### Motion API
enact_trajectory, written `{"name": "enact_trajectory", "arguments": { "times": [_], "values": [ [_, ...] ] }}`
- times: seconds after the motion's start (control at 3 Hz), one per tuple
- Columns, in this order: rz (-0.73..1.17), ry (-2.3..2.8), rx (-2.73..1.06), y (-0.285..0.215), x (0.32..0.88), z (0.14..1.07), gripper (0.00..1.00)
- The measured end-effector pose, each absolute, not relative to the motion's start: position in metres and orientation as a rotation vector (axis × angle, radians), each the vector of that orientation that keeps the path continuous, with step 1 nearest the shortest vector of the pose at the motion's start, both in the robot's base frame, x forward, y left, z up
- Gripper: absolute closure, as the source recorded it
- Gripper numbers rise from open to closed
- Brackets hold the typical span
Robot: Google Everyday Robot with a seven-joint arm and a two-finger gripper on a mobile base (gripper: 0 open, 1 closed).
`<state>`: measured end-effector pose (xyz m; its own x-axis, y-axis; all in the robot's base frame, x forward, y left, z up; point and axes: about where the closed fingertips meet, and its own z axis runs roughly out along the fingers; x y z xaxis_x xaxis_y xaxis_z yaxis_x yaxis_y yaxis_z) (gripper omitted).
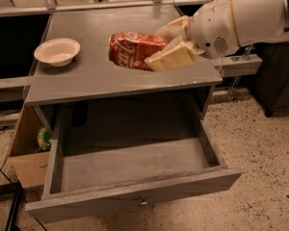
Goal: Place coke can into top drawer
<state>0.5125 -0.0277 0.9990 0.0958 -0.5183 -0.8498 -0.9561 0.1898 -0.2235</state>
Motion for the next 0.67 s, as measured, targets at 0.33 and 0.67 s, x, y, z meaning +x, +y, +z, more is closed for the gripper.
{"name": "enact_trajectory", "arguments": {
  "times": [0.33,0.67],
  "values": [
    [0.614,1.528,-1.515,-0.034,0.5,0.973,1.0],
    [0.627,1.513,-1.549,-0.039,0.492,0.945,1.0]
  ]
}}
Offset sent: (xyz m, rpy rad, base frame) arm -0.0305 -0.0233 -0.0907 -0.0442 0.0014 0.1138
